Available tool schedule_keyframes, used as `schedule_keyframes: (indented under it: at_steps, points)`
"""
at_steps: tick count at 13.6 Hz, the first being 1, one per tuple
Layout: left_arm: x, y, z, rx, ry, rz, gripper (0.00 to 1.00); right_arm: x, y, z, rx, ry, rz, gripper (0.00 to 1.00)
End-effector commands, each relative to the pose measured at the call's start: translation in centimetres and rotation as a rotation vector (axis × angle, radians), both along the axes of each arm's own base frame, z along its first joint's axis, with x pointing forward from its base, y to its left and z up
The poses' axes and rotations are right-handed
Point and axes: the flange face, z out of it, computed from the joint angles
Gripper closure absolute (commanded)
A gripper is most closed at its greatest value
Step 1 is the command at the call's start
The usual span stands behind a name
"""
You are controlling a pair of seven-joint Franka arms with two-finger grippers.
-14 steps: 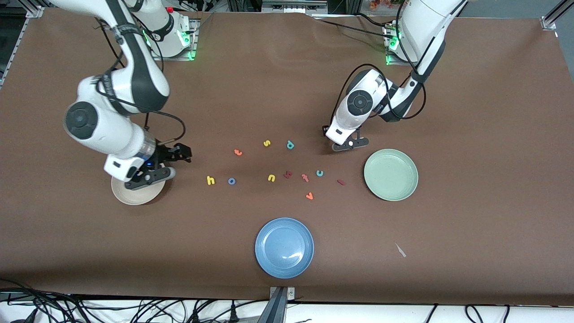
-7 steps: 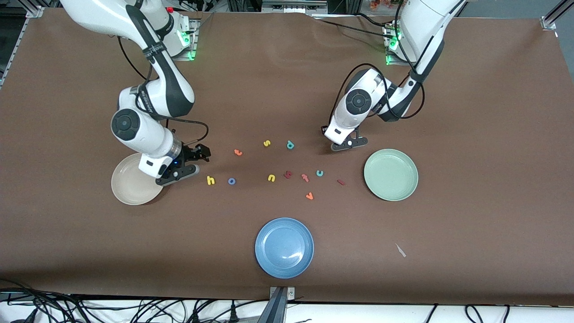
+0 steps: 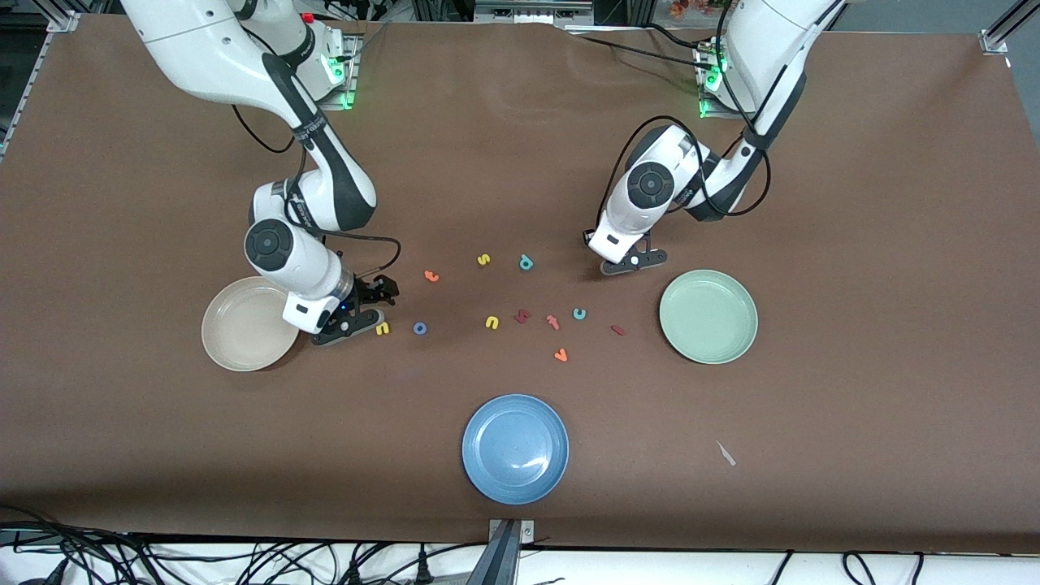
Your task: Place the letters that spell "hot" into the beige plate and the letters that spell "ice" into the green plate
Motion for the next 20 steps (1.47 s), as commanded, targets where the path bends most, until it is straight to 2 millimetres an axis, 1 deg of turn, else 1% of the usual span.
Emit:
schedule_keyframes:
  at_steps: [1,3,4,5,6,8,9,11,13,14,15,16,17,18,19,20]
  points:
    - [3.2,1.2,4.4,0.028,-0.041,0.024,1.00,1.7,1.2,0.0,0.008,-0.024,-0.032,0.00]
    - [6.6,2.6,8.9,0.060,-0.019,0.055,1.00,1.8,1.7,-0.3,0.004,-0.019,-0.079,0.00]
    - [8.2,3.2,10.8,0.067,-0.012,0.071,1.00,1.8,1.7,-0.9,0.000,-0.009,-0.092,0.00]
    - [9.9,4.6,12.3,0.068,-0.013,0.099,1.00,2.0,1.5,-1.2,-0.002,-0.008,-0.099,0.00]
    - [11.4,6.4,13.2,0.062,-0.023,0.114,1.00,2.2,1.4,-1.7,-0.006,-0.004,-0.099,0.00]
    - [13.5,10.0,14.3,0.052,-0.044,0.137,1.00,2.2,1.0,-2.2,-0.012,0.000,-0.105,0.01]
    - [14.3,12.2,14.2,0.059,-0.049,0.134,1.00,2.2,1.0,-2.3,-0.011,0.002,-0.108,0.01]
    - [15.7,17.5,13.7,0.100,-0.061,0.119,1.00,2.2,1.1,-2.3,-0.012,0.004,-0.105,0.05]
    - [16.2,20.5,12.3,0.097,-0.038,0.099,1.00,2.0,1.6,-2.3,-0.013,0.007,-0.098,0.08]
    - [16.4,21.1,11.2,0.088,-0.028,0.082,1.00,1.9,1.8,-2.4,-0.014,0.007,-0.104,0.08]
    - [16.5,21.2,9.3,0.078,-0.010,0.062,0.99,2.2,1.6,-2.5,-0.018,0.005,-0.124,0.08]
    - [16.8,21.0,7.3,0.061,-0.014,0.057,0.98,2.4,2.0,-2.5,-0.020,0.000,-0.126,0.08]
    - [16.8,21.0,5.8,0.048,-0.018,0.060,0.97,2.5,1.9,-2.7,-0.025,0.000,-0.128,0.09]
    - [16.8,21.0,4.7,0.045,-0.009,0.059,0.97,2.5,2.1,-2.6,-0.025,-0.002,-0.124,0.12]
    - [16.7,21.2,4.2,0.061,-0.009,0.042,0.97,2.5,2.1,-2.6,-0.028,-0.003,-0.124,0.13]
    - [16.8,21.8,3.9,0.081,-0.011,0.030,0.89,2.5,2.0,-2.6,-0.029,-0.004,-0.123,0.16]
